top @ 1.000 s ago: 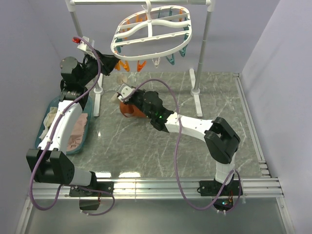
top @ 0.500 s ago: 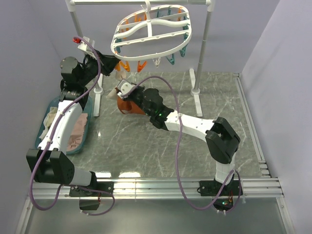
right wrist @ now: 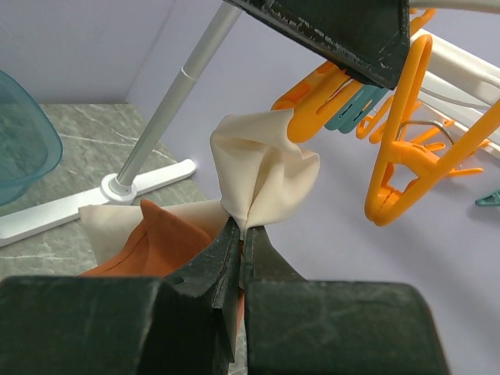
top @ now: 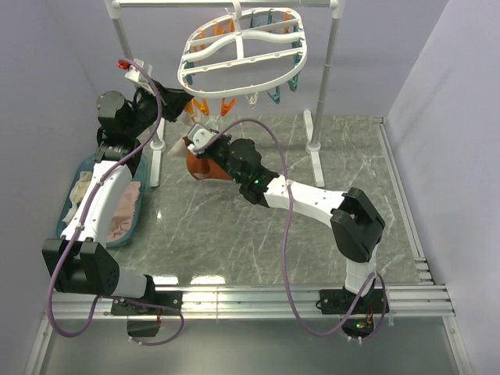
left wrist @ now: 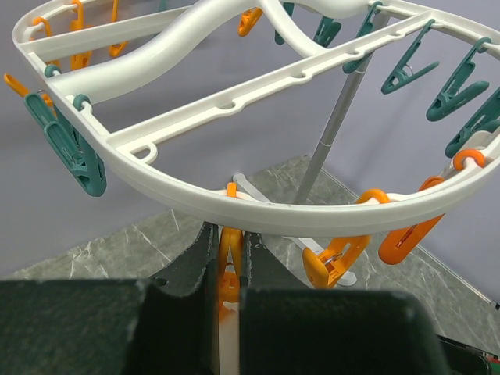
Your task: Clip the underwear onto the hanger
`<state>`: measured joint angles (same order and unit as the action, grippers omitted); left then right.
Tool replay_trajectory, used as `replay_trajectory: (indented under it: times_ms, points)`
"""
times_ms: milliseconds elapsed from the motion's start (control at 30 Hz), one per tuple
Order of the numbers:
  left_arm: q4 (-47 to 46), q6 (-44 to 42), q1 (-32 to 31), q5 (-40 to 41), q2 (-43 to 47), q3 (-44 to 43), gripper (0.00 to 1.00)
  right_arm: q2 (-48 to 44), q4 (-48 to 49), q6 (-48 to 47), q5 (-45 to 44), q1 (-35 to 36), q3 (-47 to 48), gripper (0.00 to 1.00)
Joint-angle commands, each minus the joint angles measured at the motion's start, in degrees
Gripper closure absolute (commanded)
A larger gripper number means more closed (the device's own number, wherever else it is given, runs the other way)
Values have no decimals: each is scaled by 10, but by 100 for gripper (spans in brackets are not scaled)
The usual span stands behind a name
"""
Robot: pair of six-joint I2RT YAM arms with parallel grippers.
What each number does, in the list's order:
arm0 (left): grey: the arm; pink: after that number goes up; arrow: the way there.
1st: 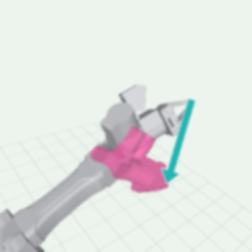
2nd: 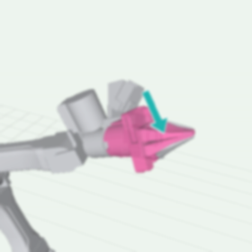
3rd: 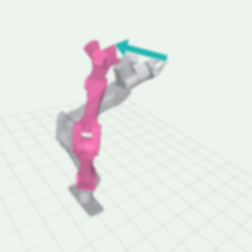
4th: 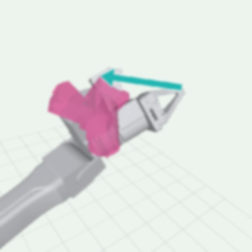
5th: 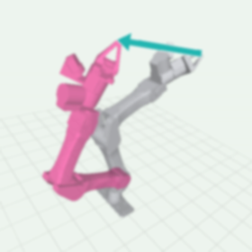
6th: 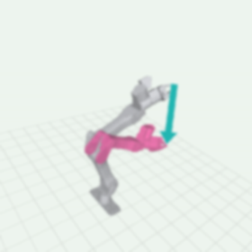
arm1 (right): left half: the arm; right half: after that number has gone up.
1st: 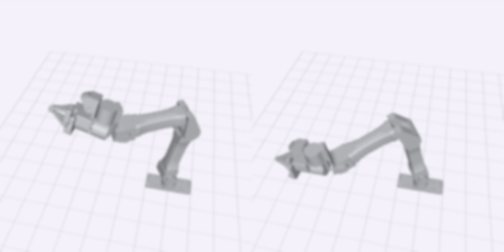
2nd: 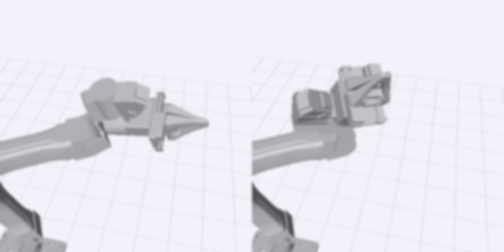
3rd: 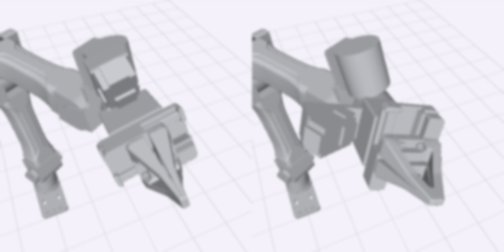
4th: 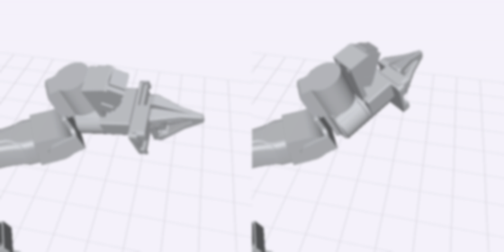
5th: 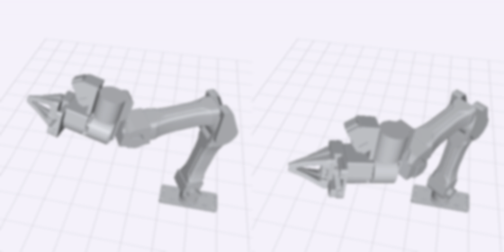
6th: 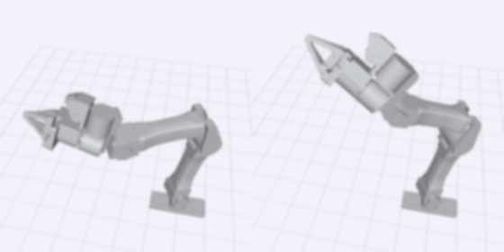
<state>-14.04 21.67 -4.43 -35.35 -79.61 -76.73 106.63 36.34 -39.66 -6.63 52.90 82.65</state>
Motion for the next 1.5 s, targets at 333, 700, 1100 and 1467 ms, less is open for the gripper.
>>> replay_trajectory:
  times_ms: [333, 700, 1100, 1467]
  points:
    - [5, 0, -1, -10, 0, -11, 100, -6, 13, 2, 7, -1, 15, 100]
    - [1, 0, -1, -10, -2, -11, 100, -3, -3, -1, 17, 0, 8, 100]
    - [3, -3, -1, -13, -4, -6, 100, -3, -10, 0, 21, -5, 15, 100]
    - [24, -37, -1, -23, 2, -2, 100, -12, -17, 4, 24, -3, 25, 100]
